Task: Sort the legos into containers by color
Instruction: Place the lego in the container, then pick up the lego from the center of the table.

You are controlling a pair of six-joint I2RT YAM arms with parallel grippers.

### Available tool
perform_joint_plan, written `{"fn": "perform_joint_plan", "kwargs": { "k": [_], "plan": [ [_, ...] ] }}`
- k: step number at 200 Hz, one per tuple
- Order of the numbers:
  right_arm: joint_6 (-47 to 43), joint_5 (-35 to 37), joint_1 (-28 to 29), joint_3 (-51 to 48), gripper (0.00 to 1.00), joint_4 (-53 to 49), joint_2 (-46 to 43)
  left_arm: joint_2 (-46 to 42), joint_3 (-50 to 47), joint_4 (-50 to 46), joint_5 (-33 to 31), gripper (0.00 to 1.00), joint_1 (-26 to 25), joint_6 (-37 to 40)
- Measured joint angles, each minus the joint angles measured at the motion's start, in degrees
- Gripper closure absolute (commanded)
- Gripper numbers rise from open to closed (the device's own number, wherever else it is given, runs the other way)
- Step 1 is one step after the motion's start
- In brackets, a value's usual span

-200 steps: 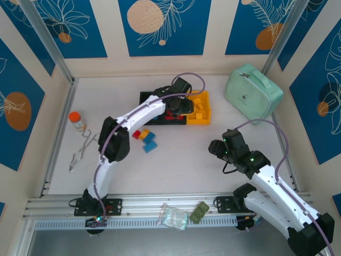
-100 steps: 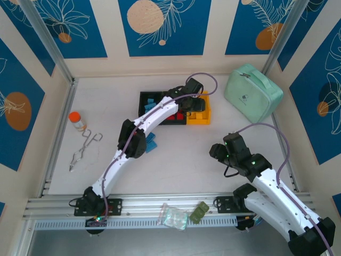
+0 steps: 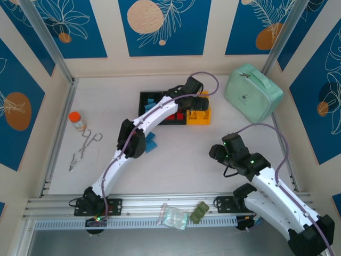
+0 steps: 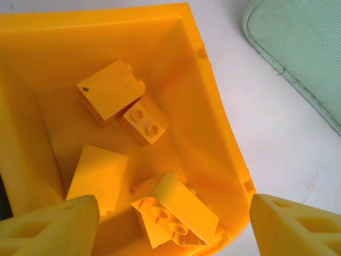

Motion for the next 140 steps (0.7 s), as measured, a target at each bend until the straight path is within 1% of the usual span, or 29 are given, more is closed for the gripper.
{"fn": "perform_joint_plan", "kwargs": {
  "k": [33,91,120,140],
  "plan": [
    [-0.26,-0.02,1.09,0.07,0.46,0.94,1.57,-8.83,-12.11,1.53,0.07,0.26,0.0,0.33],
    [-2.4,-0.61,4.2,1.99,0.45,5.11,7.21,-32.26,-40.41,9.05,-0.15,0.26,0.0,2.12],
    [-3.5,-0.9,6.69,3.39,0.45,8.13,11.39,-42.56,-53.42,11.26,-1.79,0.25,0.2,3.04],
    [-3.98,-1.05,8.28,4.5,0.45,10.03,14.4,-47.98,-61.29,12.02,-3.63,0.25,0.66,3.04]
  ]
}}
